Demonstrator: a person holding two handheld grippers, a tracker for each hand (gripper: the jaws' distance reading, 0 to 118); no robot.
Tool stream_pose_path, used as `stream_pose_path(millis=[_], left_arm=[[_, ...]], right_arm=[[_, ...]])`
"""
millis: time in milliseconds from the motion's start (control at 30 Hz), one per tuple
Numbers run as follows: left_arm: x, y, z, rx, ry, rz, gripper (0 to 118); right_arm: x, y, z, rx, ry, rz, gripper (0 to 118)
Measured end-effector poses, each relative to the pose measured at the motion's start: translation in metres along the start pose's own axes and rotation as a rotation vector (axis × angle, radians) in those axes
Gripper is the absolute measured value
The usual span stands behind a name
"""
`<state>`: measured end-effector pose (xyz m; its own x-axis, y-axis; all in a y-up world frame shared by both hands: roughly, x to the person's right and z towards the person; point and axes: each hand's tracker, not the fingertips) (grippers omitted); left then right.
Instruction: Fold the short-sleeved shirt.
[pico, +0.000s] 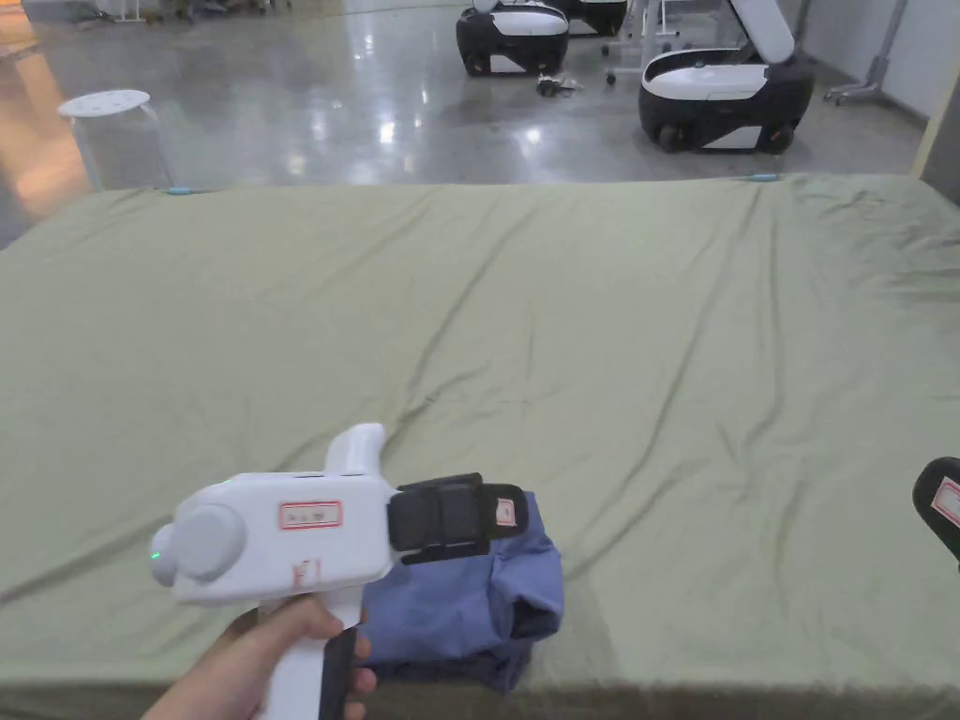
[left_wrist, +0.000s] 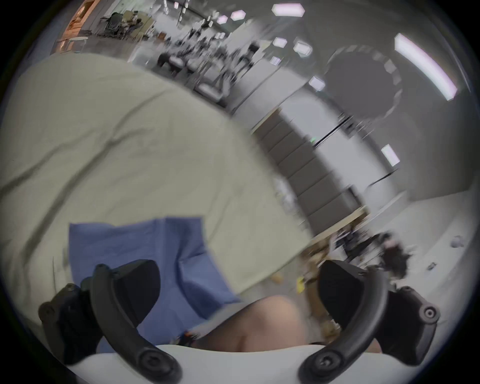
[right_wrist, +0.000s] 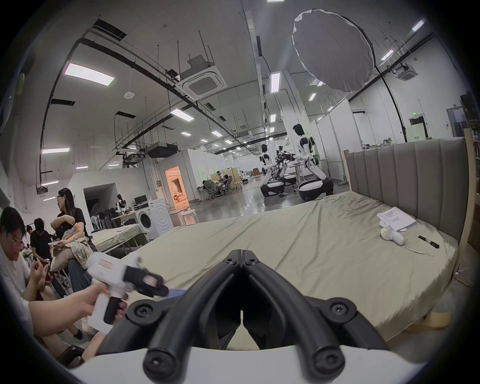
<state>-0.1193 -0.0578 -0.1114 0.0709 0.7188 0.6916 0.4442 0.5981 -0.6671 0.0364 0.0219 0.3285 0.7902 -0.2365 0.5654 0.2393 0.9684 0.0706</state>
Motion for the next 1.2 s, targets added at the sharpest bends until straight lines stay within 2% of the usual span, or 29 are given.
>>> stream_pose_path(millis=[67, 133, 167, 233, 300, 367, 433, 567, 667, 800, 867, 933, 1033, 1133, 1167, 1200], left_arm=[[0.001, 0.001, 0.032, 0.079, -0.054, -0.004, 118], [0.006, -0.002, 0.051, 0.119, 0.061, -0.069, 115], [0.003, -0.003, 0.054, 0.139, 0.171, -0.109, 105], [-0.005, -0.007, 0.042, 0.106, 0.28, -0.134, 0], [-0.016, -0.015, 0.02, 0.048, 0.351, -0.112, 0], [-0.023, -0.022, -0.008, -0.042, 0.298, -0.115, 0], [-0.024, -0.031, -0.039, -0.091, 0.381, -0.121, 0], [-0.022, -0.043, -0.093, -0.154, 0.282, -0.087, 0], [-0.014, -0.05, -0.131, -0.221, 0.352, -0.177, 0], [-0.004, -0.052, -0.158, -0.252, 0.246, -0.131, 0], [-0.002, -0.051, -0.166, -0.282, 0.265, -0.133, 0], [0.004, -0.045, -0.148, -0.245, 0.259, -0.146, 0], [0.028, -0.029, -0.071, -0.056, 0.184, -0.225, 0], [0.052, -0.03, 0.043, 0.253, 0.231, -0.418, 0], [0.053, -0.032, 0.075, 0.32, 0.274, -0.467, 0], [0.048, -0.029, 0.095, 0.335, 0.302, -0.46, 0]], right_arm=[[-0.002, 0.0, -0.002, -0.002, 0.014, -0.006, 0], [-0.006, -0.001, -0.004, -0.006, 0.038, -0.003, 0], [-0.009, -0.001, -0.005, -0.008, 0.039, 0.005, 0], [-0.014, -0.001, -0.008, -0.011, 0.053, 0.018, 0], [-0.019, 0.0, -0.008, -0.013, 0.059, 0.029, 0], [-0.022, 0.002, -0.005, -0.009, 0.062, 0.044, 0], [-0.019, 0.002, 0.0, -0.001, 0.058, 0.061, 0], [-0.012, 0.002, 0.005, -0.002, 0.031, 0.079, 0], [-0.005, 0.002, 0.008, -0.009, 0.01, 0.061, 0], [0.001, -0.001, 0.011, -0.011, -0.012, 0.048, 0], [0.002, -0.001, 0.01, -0.016, -0.012, 0.04, 0], [0.001, 0.0, 0.007, -0.021, -0.014, 0.043, 0], [-0.004, 0.005, 0.0, -0.031, -0.006, 0.079, 0], [-0.01, 0.009, -0.009, -0.031, 0.018, 0.128, 0], [-0.013, 0.009, -0.013, -0.023, 0.028, 0.137, 0], [-0.017, 0.01, -0.018, -0.028, 0.037, 0.143, 0]])
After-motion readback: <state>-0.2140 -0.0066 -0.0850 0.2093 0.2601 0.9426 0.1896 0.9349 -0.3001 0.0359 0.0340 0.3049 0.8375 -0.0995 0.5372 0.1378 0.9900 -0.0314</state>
